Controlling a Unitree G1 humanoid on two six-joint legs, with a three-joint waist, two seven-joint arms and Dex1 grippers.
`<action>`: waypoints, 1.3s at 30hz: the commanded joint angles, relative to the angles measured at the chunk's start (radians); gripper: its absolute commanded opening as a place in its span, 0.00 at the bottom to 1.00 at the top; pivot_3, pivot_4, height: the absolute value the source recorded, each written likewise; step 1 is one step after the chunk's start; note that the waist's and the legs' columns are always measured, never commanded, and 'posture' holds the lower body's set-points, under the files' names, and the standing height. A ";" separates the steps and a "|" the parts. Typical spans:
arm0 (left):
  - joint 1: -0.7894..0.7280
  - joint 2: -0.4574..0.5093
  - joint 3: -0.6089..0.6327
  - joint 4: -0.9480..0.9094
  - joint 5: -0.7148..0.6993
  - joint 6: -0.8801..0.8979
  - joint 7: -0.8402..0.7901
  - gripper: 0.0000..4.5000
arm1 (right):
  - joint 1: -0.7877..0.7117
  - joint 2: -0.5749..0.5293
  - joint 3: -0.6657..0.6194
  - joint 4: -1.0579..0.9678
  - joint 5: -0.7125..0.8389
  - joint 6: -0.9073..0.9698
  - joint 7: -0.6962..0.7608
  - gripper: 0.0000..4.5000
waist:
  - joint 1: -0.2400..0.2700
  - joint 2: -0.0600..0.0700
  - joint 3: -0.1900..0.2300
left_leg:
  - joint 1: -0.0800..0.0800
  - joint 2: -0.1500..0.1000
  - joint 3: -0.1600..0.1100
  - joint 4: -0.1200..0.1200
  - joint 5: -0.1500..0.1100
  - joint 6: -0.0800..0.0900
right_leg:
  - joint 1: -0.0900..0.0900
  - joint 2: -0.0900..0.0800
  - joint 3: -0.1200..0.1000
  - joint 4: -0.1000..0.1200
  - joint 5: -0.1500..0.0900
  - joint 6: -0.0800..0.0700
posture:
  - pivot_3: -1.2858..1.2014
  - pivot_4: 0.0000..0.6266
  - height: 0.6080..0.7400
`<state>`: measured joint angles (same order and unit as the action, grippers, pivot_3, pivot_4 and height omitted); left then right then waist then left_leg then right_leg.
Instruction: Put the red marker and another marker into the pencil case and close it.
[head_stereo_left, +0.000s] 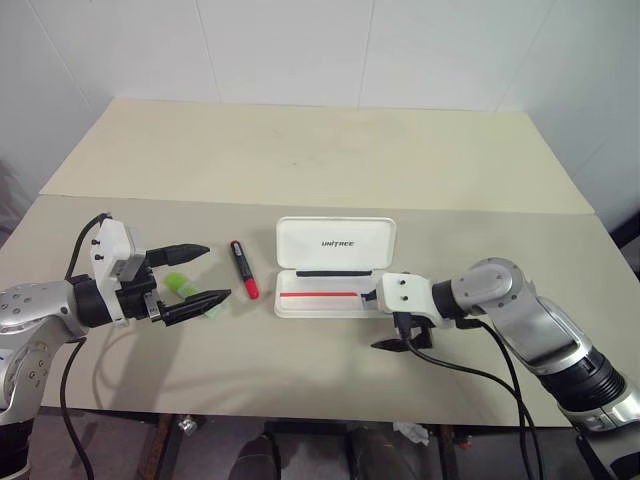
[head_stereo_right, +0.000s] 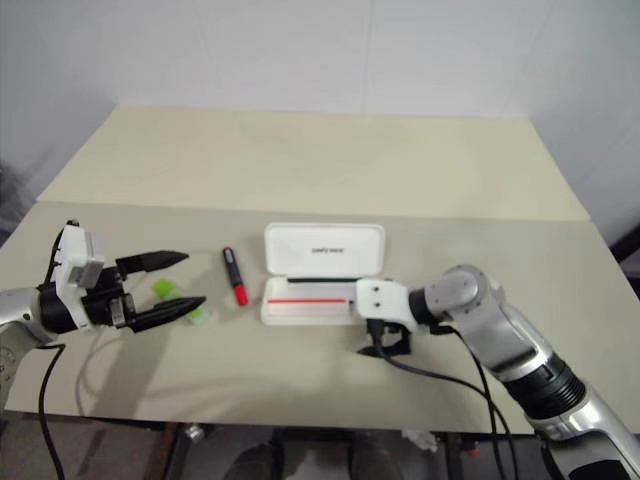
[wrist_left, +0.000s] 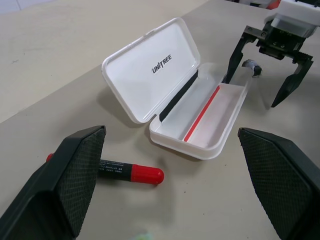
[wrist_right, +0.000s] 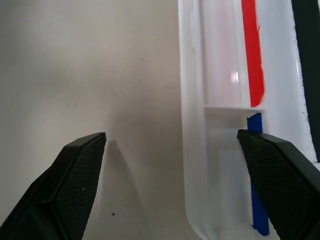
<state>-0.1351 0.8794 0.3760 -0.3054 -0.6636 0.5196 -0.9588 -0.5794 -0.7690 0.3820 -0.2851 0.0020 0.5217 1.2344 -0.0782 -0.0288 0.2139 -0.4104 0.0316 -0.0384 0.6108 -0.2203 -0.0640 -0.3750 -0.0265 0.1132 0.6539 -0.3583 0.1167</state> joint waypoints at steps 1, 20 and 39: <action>-0.012 -0.004 0.004 -0.005 0.003 -0.025 -0.005 1.00 | -0.008 -0.026 -0.050 -0.015 0.034 -0.027 0.013 0.99 | 0.000 0.000 0.000 | 0.000 0.000 0.000 0.000 0.000 0.000 | 0.000 0.000 0.000 0.000 0.000 0.000 | 0.52 0.24 1.00; 0.017 -0.012 0.036 0.088 0.095 -0.034 0.114 1.00 | -0.071 -0.001 -0.249 0.198 0.210 -0.243 0.007 0.99 | -0.002 0.000 0.000 | 0.000 0.000 0.000 0.000 0.000 0.000 | 0.000 0.000 0.000 0.000 0.000 0.000 | 0.52 0.24 1.00; -0.272 -0.378 -0.125 0.130 0.228 0.211 0.670 1.00 | 0.000 0.009 -0.395 0.274 0.341 -0.298 0.008 0.99 | 0.029 -0.001 0.000 | -0.001 -0.001 -0.002 0.004 0.000 0.000 | 0.001 0.000 -0.001 0.002 0.001 0.002 | 0.52 0.24 1.00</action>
<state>-0.3890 0.5104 0.2450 -0.1743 -0.4448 0.7185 -0.3252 -0.5877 -0.7601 0.0466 -0.0001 0.2924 0.2454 1.2290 -0.0495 -0.0295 0.2137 -0.4111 0.0302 -0.0403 0.6148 -0.2203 -0.0637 -0.3734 -0.0262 0.1119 0.6561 -0.3572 0.1192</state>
